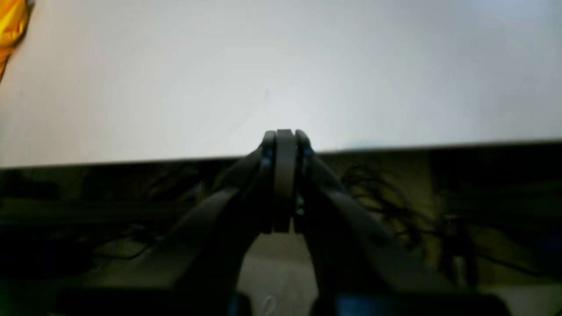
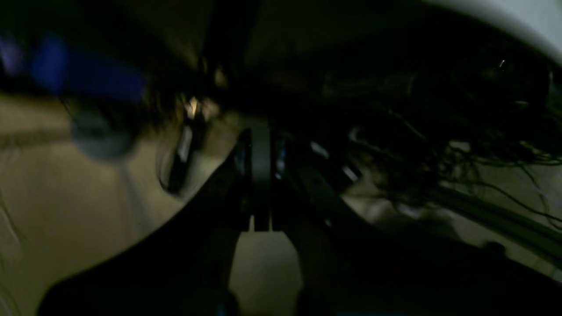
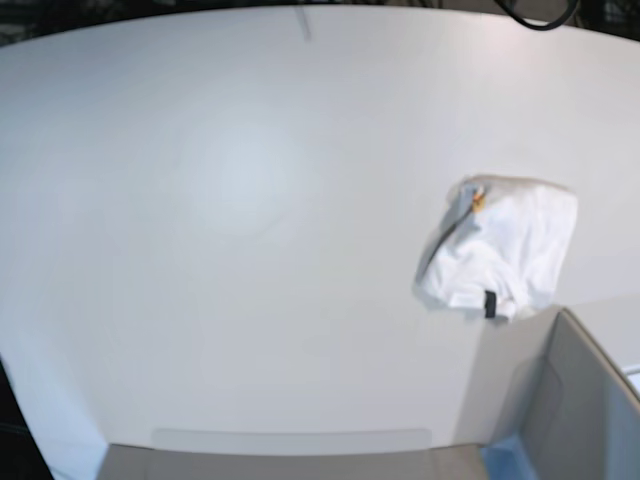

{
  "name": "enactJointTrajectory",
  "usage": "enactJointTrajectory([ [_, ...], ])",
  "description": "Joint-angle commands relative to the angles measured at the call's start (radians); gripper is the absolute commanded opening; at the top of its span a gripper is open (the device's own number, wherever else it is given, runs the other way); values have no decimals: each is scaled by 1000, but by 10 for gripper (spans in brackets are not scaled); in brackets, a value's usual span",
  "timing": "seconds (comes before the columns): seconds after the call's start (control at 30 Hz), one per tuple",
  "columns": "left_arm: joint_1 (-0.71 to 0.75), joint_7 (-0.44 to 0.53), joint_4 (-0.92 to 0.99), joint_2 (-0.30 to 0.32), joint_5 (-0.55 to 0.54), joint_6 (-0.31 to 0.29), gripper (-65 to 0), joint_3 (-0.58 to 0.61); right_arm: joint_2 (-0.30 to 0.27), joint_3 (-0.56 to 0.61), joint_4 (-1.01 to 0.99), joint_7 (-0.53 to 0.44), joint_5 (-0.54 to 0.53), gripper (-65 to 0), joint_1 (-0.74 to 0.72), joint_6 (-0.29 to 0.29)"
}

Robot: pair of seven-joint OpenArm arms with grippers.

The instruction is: Layout the t-shirt on the table in an organized manner, then fold the t-shirt properly

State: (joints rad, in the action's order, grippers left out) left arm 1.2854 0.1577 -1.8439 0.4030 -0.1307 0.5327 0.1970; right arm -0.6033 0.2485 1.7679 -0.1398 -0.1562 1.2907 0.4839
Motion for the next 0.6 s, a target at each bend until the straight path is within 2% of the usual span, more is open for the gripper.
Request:
enactJointTrajectory([
  [0.0,24,16,13,6,12,39,-650,14,-4,8,-12,-24,8,-650,18,12],
  [0.03,24,16,33,9,12,70,-650,26,-4,16,-38,-24,8,-650,18,12],
  [0.1,24,16,62,23,12,91,-650,52,-2,39,-87,-24,8,-650,18,12],
  [0.33,-19,10,181,23,6,93,-650,121,0,143,-349,-37,4,-650,18,12],
  [0.43,-65,10,252,21,6,93,-650,134,1,211,-483,-111,4,-650,-56,12],
  [0.57,-106,10,319,18,4,93,-650,149,12,272,-623,-125,4,-650,-161,12],
])
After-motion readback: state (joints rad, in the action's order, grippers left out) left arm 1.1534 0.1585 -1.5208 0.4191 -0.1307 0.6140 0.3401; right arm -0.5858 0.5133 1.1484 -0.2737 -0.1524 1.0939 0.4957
